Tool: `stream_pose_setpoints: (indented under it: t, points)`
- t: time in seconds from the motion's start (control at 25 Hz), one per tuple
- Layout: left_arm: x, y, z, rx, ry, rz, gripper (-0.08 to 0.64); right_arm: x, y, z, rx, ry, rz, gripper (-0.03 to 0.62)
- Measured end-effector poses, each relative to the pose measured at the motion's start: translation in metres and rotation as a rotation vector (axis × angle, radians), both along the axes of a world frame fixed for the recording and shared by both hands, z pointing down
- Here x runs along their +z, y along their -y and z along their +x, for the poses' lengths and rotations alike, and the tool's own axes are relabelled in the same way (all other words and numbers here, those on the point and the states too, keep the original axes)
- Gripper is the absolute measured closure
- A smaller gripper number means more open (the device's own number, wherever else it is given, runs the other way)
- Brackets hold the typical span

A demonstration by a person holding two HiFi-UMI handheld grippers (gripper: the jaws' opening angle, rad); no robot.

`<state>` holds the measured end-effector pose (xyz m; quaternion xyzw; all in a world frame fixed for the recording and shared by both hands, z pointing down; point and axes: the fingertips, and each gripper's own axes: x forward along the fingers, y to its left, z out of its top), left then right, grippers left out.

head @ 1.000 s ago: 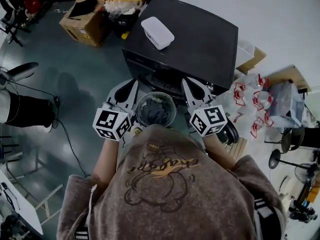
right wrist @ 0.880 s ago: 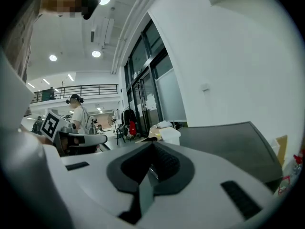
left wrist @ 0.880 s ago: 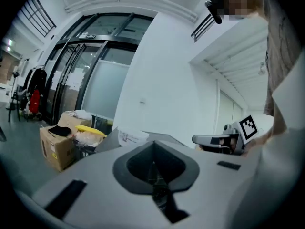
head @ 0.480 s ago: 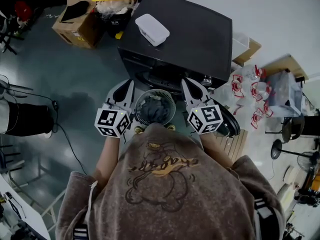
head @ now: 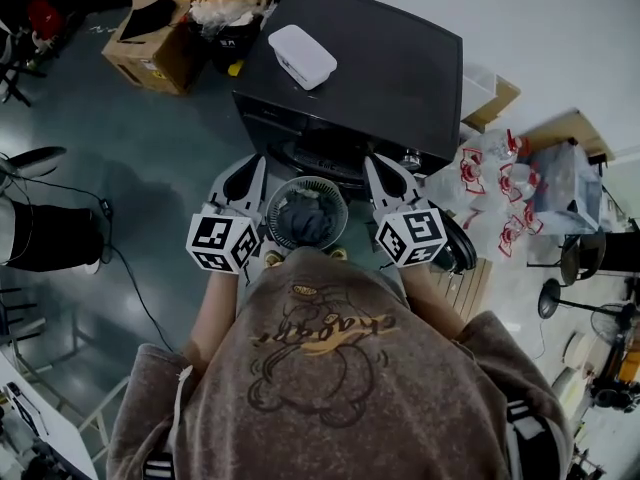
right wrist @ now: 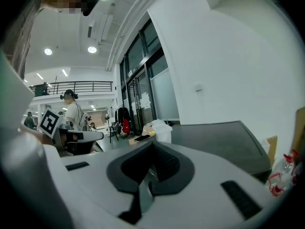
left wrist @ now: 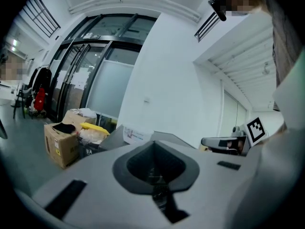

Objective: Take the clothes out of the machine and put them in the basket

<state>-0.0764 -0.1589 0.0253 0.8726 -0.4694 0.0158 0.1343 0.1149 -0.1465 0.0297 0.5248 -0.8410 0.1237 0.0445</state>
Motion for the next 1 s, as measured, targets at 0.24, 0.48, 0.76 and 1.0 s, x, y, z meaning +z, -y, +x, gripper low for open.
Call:
stream_pose_setpoints:
  t: [0.24,0.48,0.76,1.0]
  points:
    - [-0.001,-0.002,0.003,0.001,0.003,-0.002,0.554,0.001,0.000,0.002,-0.010,-0.004,-0.003,0.595]
    - [0.001,-0.001,-0.002,-0.015,-0.007,-0.014,0.554,0.003,0.001,-0.005,-0.021,-0.014,-0.004,0.595]
    - [0.002,0.001,-0.007,-0.030,-0.006,-0.014,0.554,0.003,0.006,-0.001,-0.007,-0.011,-0.002,0.595]
    - [0.006,0.003,-0.010,-0.030,-0.002,-0.026,0.554,0.004,0.010,-0.006,-0.011,-0.010,-0.006,0.595]
